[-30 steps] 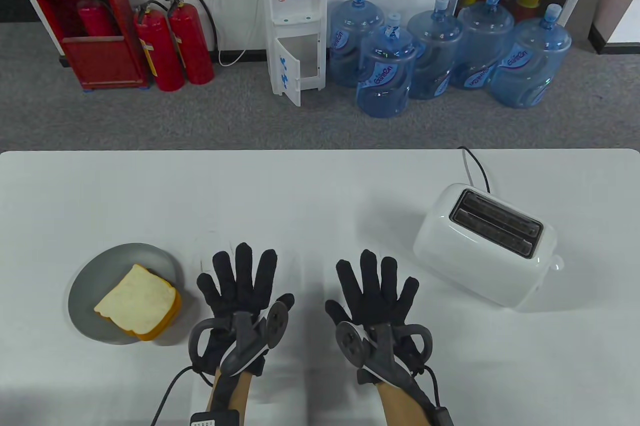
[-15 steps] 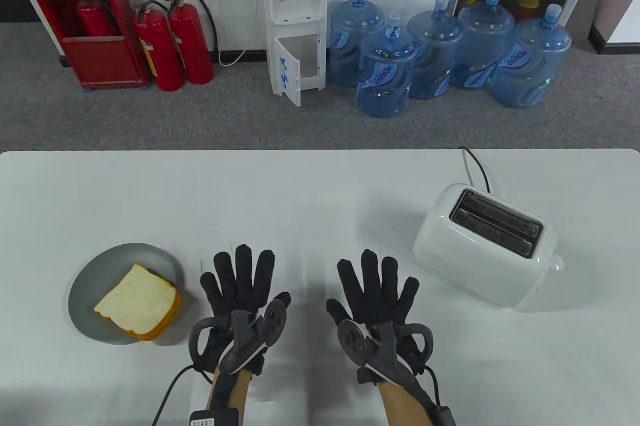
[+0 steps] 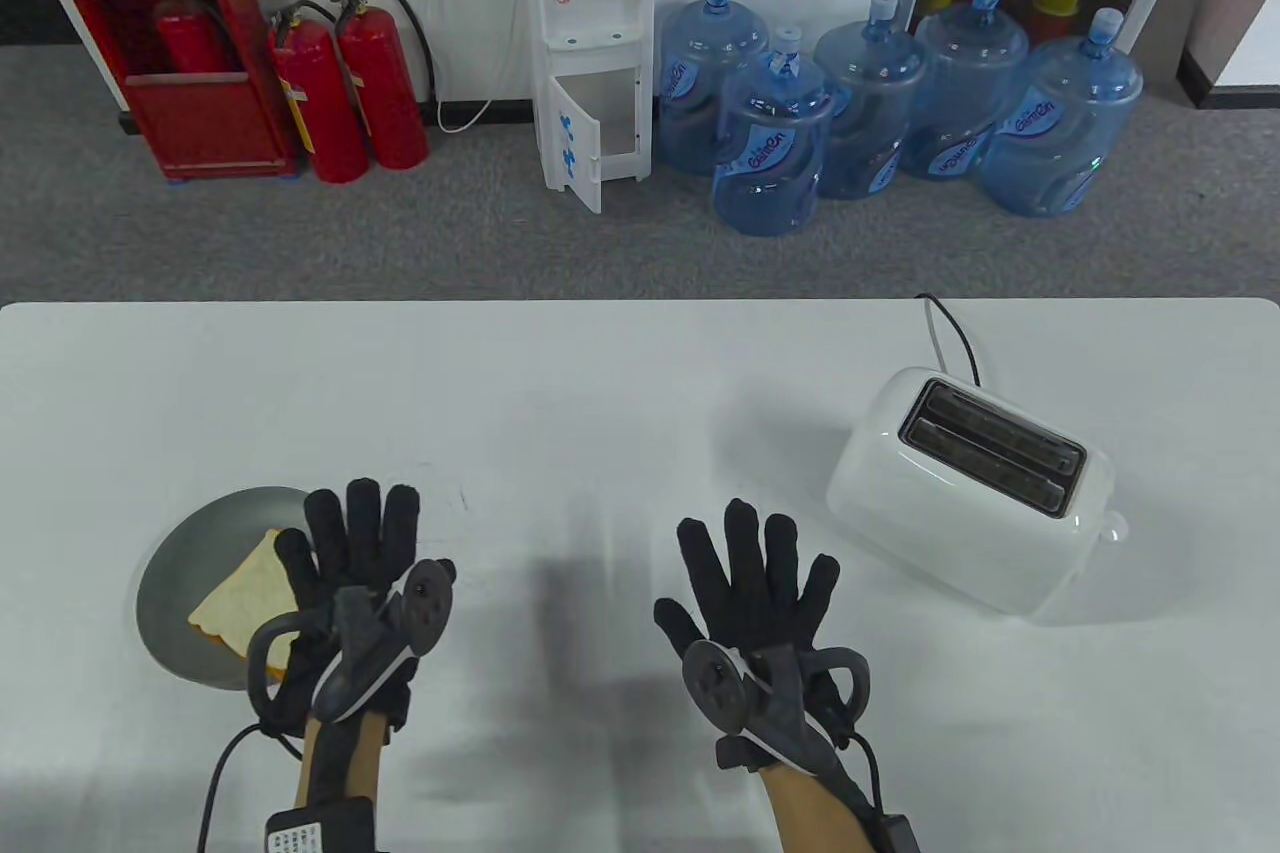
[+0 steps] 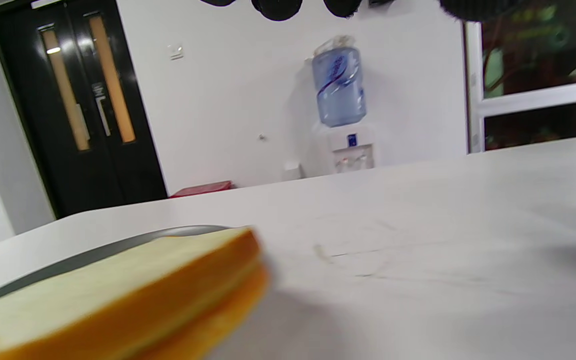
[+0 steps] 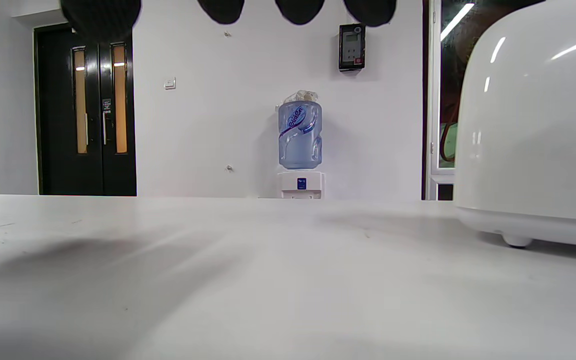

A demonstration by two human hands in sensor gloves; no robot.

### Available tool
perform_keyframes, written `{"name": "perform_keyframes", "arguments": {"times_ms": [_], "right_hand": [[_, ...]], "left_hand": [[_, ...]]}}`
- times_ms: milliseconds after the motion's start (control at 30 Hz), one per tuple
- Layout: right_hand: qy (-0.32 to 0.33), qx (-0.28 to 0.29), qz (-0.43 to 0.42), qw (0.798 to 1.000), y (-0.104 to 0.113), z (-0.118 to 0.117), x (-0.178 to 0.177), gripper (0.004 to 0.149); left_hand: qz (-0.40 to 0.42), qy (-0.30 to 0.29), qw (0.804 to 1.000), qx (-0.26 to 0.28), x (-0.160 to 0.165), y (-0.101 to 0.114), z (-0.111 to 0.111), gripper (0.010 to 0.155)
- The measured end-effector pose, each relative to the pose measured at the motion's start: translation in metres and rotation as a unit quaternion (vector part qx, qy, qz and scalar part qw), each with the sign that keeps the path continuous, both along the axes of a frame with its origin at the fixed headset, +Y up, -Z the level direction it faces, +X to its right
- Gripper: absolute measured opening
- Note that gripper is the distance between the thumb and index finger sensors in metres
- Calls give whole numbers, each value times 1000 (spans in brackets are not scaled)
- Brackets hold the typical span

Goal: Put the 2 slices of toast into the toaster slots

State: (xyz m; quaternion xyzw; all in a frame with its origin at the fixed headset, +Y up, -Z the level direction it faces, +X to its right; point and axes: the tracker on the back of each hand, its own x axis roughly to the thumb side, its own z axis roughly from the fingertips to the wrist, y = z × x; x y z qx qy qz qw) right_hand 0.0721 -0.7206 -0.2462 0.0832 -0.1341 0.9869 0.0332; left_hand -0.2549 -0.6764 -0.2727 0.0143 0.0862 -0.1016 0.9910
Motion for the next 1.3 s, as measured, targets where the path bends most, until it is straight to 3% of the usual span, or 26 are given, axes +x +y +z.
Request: {"name": "perform_keyframes", "arguments": {"times_ms": [433,1000,1300], "right_hand": [[-3,-6,-6,1000,0,-1,1,74],[-2,-6,-8,1000,1,-2,2,74],[-6,-5,-7,1000,1,-2,3,74]], "left_hand": [[4,39,994,-105,-61,-25,12,76],[12,47,984,-172,-78,-49,22,77],[45,26,985,-167,-83,-52,24,77]]}}
